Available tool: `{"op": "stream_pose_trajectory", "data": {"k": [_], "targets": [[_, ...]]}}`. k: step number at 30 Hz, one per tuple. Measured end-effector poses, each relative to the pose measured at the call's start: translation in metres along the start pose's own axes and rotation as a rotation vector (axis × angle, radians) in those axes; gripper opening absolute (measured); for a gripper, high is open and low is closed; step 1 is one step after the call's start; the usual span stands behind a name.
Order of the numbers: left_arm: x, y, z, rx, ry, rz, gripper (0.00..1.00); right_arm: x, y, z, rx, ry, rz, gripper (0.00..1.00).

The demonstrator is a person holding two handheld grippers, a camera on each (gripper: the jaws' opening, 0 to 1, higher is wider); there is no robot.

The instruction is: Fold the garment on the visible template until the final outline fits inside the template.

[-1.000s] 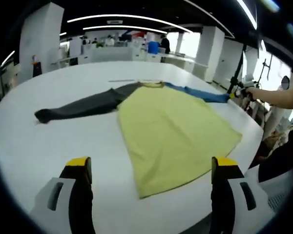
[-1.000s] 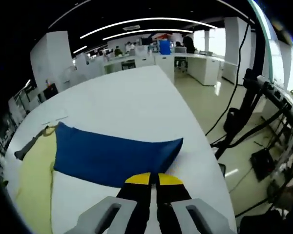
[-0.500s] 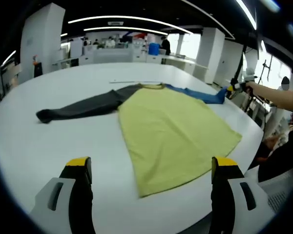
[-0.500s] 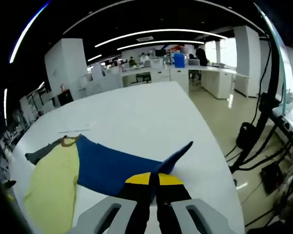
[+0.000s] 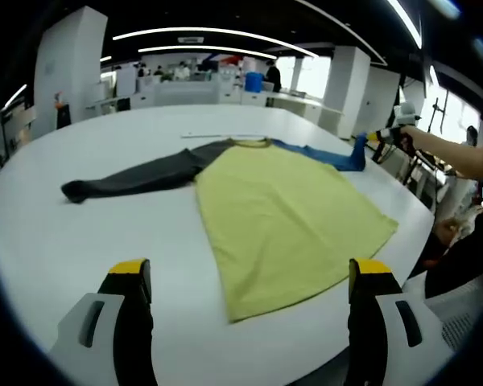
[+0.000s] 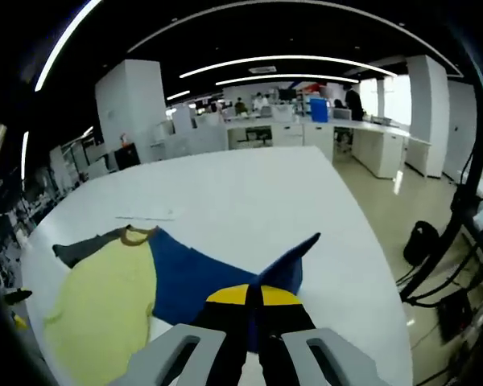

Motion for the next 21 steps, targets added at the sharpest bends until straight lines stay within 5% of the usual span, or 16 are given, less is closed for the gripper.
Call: {"op": "stream_pose_trajectory", "data": {"k": [21], "targets": [[0.003, -0.003, 0.011, 0.031, 0.036, -0.003, 0.99, -0.043, 0.026, 0.02, 0.002, -0.063, 0.094, 0.0]]}}
Point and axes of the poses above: the point that each gripper's makers call its tool centre point, and the gripper's own axes: y roughly forward along the fingers, x roughly to its right, z roughly out of its top, the point moved 10 cm from there along -y, roughly backward along the fingers
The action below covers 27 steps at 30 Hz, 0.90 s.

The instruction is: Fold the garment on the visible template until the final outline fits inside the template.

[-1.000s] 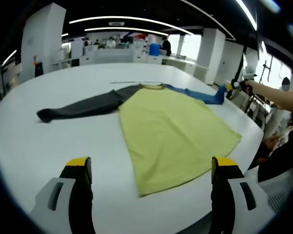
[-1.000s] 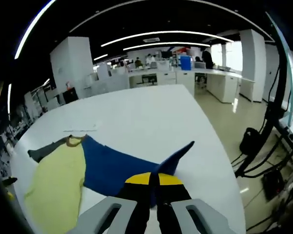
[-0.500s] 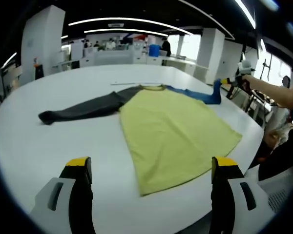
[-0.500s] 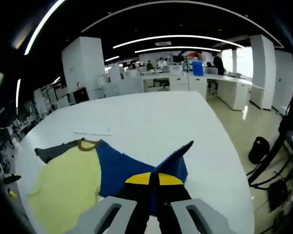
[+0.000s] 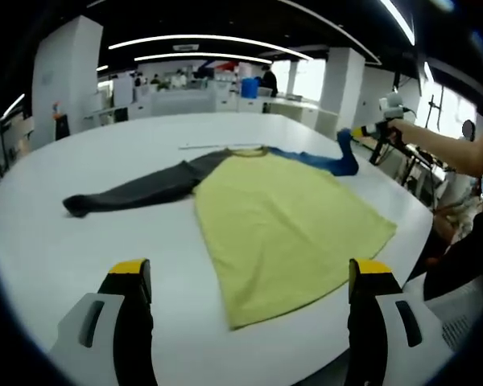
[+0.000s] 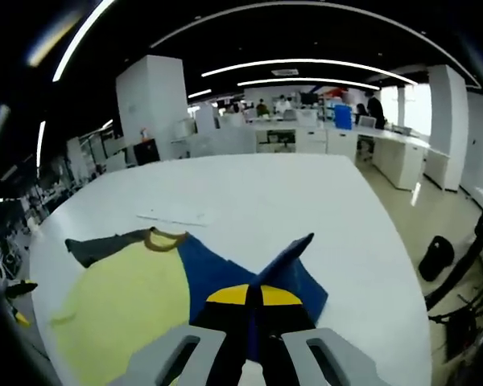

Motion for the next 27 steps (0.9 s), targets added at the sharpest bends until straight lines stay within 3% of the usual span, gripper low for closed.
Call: {"op": "stream_pose_trajectory", "data": {"k": [9, 27], "targets": [[-0.002, 0.001, 0.002, -0.007, 0.015, -0.001, 0.99, -0.015, 0.01, 0.006, 0.001, -0.024, 0.02, 0.0], [0.004, 0.009, 0.005, -0.021, 0.047, -0.063, 0.98, -0.065, 0.032, 0.015, -0.028, -0.054, 0.145, 0.0]]}}
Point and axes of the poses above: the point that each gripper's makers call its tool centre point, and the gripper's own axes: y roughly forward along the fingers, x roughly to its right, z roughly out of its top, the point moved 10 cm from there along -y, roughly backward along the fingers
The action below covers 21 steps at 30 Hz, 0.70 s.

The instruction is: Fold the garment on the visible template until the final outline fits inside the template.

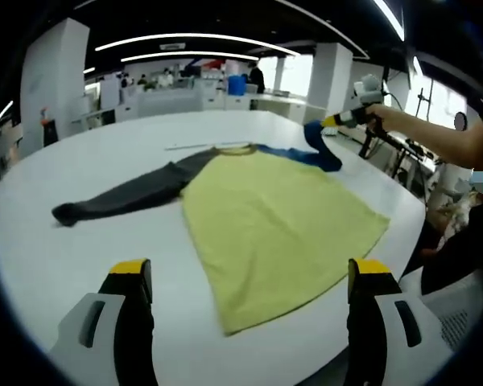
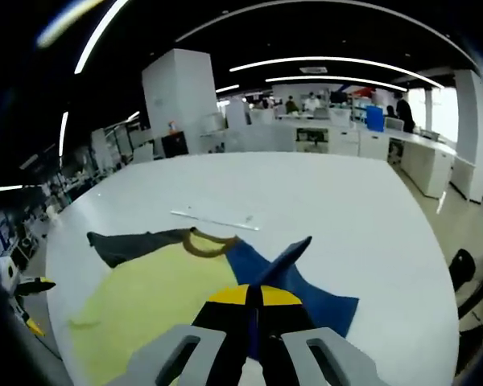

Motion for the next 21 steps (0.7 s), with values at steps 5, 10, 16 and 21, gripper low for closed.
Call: {"op": "stream_pose_trajectory", "data": {"k": [5, 10, 16, 21], "targets": [[-0.001, 0.001, 0.001, 0.002, 0.003, -0.004, 0.97, -0.012, 0.007, 0.002, -0.007, -0.014, 0.016, 0.0], [-0.002, 0.0, 0.002, -0.007, 0.018, -0.011, 0.97, -0.023, 0.013, 0.004, -0.008, -0.019, 0.024, 0.0], [-0.001, 0.004, 0.001, -0.017, 0.028, -0.036, 0.97, -0.034, 0.022, 0.008, 0.003, 0.008, 0.036, 0.0], [0.0, 0.006, 0.002, -0.015, 0.035, -0.05, 0.97, -0.047, 0.031, 0.01, 0.002, 0.021, 0.05, 0.0]]}}
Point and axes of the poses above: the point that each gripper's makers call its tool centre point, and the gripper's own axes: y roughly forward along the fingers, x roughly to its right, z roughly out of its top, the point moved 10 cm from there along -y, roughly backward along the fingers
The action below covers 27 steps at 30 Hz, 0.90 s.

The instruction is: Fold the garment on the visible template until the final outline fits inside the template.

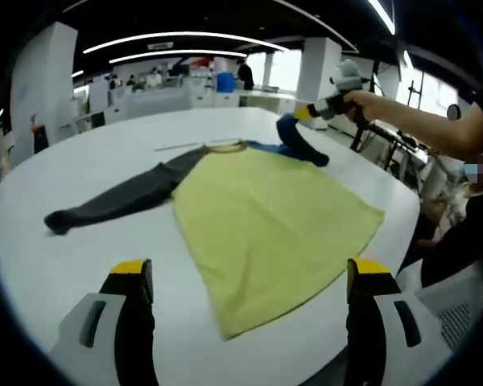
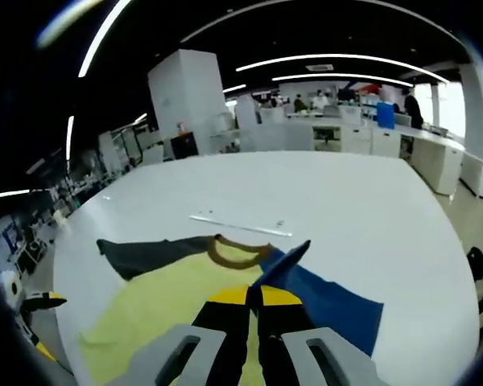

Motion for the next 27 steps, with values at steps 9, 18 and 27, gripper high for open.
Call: {"op": "stream_pose_trajectory", "data": {"k": [9, 18, 27], "targets": [[-0.008, 0.002, -0.004, -0.003, -0.003, 0.002, 0.98, -0.024, 0.017, 0.003, -0.007, 0.01, 0.026, 0.0], [-0.012, 0.003, -0.007, -0.009, -0.013, 0.01, 0.98, -0.044, 0.034, 0.011, -0.008, 0.004, 0.056, 0.0], [-0.015, 0.002, -0.012, -0.01, -0.026, 0.02, 0.98, -0.063, 0.052, 0.024, -0.011, -0.036, 0.094, 0.0]]}}
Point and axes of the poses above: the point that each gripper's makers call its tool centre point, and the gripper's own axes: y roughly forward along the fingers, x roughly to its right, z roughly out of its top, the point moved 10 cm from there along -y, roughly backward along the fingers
